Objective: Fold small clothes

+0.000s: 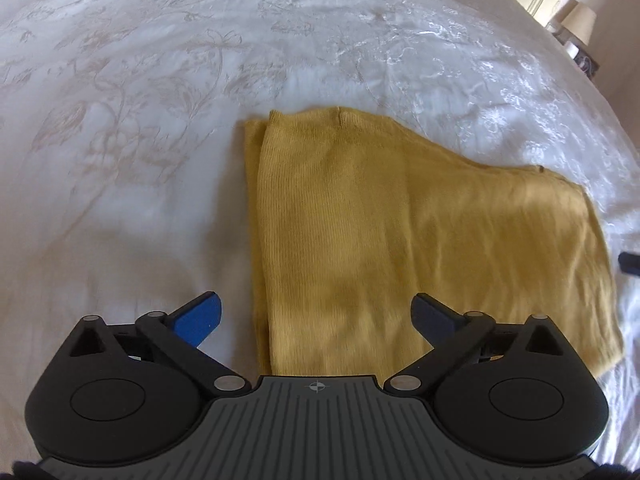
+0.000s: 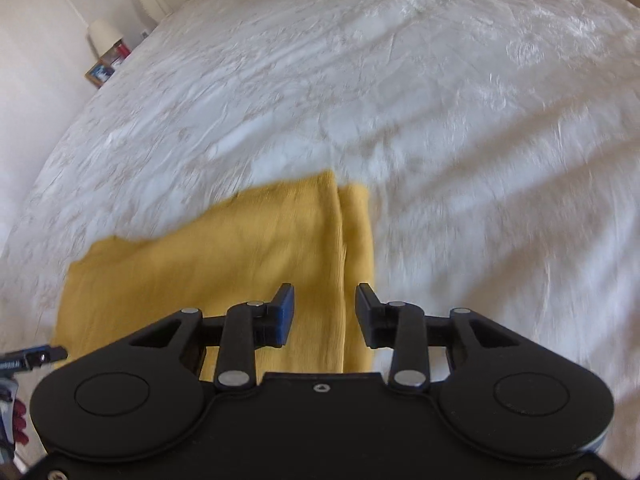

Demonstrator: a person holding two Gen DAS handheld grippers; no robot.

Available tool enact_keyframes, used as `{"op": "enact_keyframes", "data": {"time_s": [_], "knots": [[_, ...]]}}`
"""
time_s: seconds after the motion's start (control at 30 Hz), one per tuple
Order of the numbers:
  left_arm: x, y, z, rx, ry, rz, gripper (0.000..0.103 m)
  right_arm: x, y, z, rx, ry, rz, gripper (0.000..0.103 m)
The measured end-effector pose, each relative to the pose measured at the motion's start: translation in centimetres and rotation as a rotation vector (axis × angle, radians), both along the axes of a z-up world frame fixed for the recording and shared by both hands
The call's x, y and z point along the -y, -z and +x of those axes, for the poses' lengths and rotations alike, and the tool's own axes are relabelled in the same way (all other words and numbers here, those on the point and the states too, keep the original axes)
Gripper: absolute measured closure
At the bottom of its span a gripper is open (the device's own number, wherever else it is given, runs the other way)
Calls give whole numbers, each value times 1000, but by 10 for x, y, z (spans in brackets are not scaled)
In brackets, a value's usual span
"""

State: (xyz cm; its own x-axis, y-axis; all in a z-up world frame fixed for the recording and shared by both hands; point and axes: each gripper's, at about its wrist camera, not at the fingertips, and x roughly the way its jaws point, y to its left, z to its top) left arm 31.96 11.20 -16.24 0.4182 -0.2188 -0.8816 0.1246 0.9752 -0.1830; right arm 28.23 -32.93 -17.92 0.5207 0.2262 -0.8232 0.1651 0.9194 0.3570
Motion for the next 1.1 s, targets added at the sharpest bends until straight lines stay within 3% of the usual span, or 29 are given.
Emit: {"op": "enact_keyframes", "data": {"time_s": [0.17, 0.4, 0.47, 0.5, 0.6, 0.7, 0.77, 0.8, 0.87, 0.93, 0.97, 1.0, 1.1], "knots": [[0, 0, -28, -37, 11, -22, 0, -13, 9, -36, -55, -27, 12, 57], [8, 10, -43, -72, 44, -1, 0, -18, 26, -46, -111, -31, 19, 57], [9, 11, -42, -76, 50, 7, 0, -20, 23, -46, -128, -58, 45, 73], [9, 10, -43, -76, 51, 9, 0, -24, 18, -47, -135, -79, 16, 93], [10, -1, -45, -44, 57, 14, 0, -28, 20, -52, -190, -122, -102, 94], [17, -18, -43, -7, 86, 28, 0, -24, 25, -53, -203, -97, -87, 95], [26, -31, -36, 29, 110, 30, 0, -27, 19, -50, -177, -95, -73, 93], [31, -36, -31, 45, 116, 28, 0, -28, 16, -49, -164, -89, -65, 84], [43, -43, -18, 66, 118, 12, 0, -30, 13, -47, -149, -77, -64, 83], [57, -45, -2, 76, 105, -10, 0, -32, 12, -45, -140, -71, -72, 55], [64, -44, 6, 78, 95, -15, 0, -32, 11, -45, -136, -72, -77, 49], [72, -43, 14, 80, 87, -20, 0, -33, 11, -45, -133, -75, -83, 45], [94, -35, 39, 75, 85, -27, 0, -31, 11, -48, -133, -75, -100, 46]]}}
